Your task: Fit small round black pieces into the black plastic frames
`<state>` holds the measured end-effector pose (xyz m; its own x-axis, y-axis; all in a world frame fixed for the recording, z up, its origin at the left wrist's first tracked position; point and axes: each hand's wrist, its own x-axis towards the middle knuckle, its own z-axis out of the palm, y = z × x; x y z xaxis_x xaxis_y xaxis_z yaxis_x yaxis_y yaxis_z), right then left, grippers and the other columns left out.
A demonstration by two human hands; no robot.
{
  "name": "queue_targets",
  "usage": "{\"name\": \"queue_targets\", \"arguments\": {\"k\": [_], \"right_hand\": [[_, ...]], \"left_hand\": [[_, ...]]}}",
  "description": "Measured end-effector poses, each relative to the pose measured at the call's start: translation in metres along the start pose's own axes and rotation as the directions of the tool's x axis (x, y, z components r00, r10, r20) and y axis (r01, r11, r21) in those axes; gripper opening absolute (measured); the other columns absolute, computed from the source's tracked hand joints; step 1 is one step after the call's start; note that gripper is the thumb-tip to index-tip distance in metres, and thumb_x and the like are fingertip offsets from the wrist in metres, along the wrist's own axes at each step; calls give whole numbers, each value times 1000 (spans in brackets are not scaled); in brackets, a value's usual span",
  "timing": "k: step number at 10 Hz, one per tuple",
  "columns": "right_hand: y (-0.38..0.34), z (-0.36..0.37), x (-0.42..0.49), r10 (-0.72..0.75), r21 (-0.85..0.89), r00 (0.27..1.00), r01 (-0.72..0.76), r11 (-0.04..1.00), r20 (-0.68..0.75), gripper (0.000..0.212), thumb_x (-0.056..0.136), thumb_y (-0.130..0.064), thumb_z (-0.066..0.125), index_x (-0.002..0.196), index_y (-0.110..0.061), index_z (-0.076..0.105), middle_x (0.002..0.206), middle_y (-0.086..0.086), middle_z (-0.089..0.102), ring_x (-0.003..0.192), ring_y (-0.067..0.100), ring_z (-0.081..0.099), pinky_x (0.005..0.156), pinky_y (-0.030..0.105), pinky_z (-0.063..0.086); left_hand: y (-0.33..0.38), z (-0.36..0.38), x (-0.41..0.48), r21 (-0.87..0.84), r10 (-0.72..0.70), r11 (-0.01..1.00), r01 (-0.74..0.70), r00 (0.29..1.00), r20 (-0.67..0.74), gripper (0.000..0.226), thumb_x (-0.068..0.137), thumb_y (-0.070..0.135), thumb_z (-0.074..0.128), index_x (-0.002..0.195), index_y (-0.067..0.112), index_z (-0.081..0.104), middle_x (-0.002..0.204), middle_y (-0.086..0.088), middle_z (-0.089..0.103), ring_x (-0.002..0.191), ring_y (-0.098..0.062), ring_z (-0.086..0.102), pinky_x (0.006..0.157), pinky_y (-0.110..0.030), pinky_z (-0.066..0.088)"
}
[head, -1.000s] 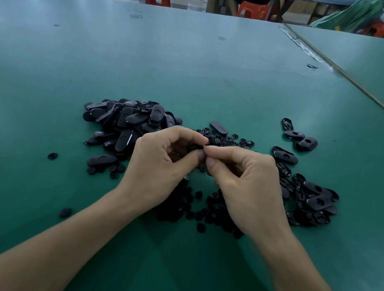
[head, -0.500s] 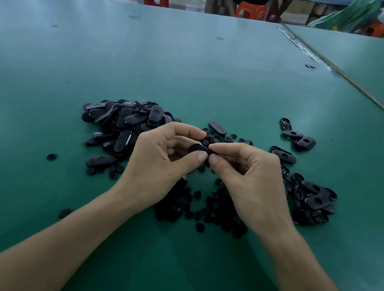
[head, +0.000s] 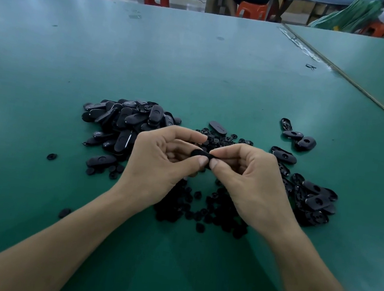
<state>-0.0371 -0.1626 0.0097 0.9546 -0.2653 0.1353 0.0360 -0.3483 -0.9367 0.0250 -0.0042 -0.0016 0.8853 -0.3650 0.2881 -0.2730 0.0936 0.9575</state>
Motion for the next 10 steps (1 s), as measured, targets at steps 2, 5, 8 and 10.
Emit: {"name": "queue_targets", "arguments": {"k": [2,5,8,10], "right_hand": [[0,1,0,-20,-13,1000,20,1000,-6,11,87,-13,75,87,-24,74,80,-9,76,78,6,72,77,28,58],[-4,4,-5,-100,-67,991,94,993,-88,18,90,-15,73,101,-28,75,84,-15,75,82,-2,71,78,13,54],[-2,7,-5,-150,-223,968,104,969,-200,11,93,-13,68,97,-21,75,78,-20,68,75,-8,64,67,3,46],[0,7,-6,-163,-243,970,117,963,-181,10,93,-13,68,96,-19,76,72,-20,66,69,-6,62,60,4,43]], "left_hand": [[-1,1,0,12,28,1000,-28,999,-27,27,73,0,81,86,22,71,72,-2,75,57,-10,65,59,-28,59],[-9,1,1,62,72,996,-65,991,-116,12,79,13,78,81,24,76,73,0,74,62,-13,67,58,-28,57],[-16,-8,14,-138,-61,990,-4,881,-469,49,92,1,68,137,12,52,103,9,72,95,-1,69,87,-25,57],[-23,-12,15,9,-42,999,51,894,-445,76,92,4,69,156,8,27,157,8,31,119,7,58,91,-15,51]]}}
